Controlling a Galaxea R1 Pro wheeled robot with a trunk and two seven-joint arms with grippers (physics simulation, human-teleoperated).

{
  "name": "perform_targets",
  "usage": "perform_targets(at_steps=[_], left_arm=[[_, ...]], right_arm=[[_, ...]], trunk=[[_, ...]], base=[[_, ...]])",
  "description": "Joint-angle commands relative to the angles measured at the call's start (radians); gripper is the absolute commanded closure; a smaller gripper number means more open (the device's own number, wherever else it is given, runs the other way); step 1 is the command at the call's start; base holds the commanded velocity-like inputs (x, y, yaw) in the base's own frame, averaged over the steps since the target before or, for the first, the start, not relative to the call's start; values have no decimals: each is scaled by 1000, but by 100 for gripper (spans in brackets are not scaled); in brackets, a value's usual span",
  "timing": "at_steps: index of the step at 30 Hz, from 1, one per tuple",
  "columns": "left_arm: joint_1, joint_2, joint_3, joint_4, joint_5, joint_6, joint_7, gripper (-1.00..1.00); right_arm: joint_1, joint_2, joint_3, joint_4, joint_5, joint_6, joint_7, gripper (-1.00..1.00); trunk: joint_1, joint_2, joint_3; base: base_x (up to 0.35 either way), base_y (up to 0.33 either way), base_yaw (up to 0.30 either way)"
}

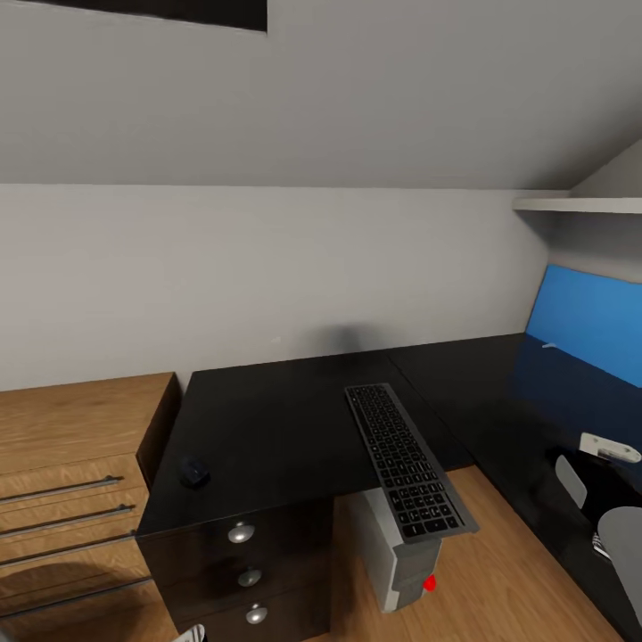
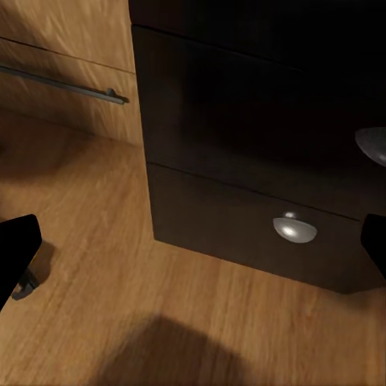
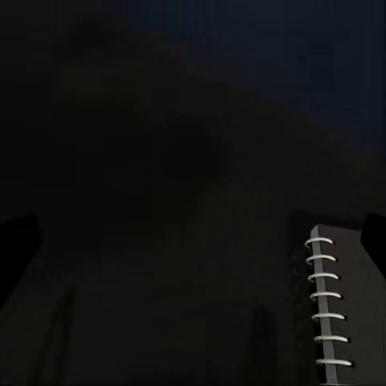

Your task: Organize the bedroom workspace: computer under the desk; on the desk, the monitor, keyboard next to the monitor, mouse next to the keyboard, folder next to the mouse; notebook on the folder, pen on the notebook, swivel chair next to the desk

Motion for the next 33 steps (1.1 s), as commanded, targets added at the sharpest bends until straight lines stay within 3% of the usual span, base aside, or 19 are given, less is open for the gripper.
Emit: perform_targets(at_steps=[1, 16, 23, 33], left_arm=[[-1, 1, -3, -2, 8, -7, 3, -100], [-1, 1, -20, 0, 2, -8, 3, -100], [0, 2, -21, 1, 2, -8, 3, -100], [0, 2, -21, 5, 2, -7, 3, -100]], right_arm=[[0, 0, 1, -2, -9, 1, -5, -100], [0, -4, -5, 2, -9, -9, -4, -100], [0, -7, -65, 5, -10, -8, 4, -100], [0, -17, -83, 6, -11, -7, 5, -100]], trunk=[[0, 0, -1], [0, 0, -1], [0, 0, -1], [0, 0, -1]], base=[[1, -33, 0], [9, -101, 0], [1, -110, 0], [0, -109, 0]])
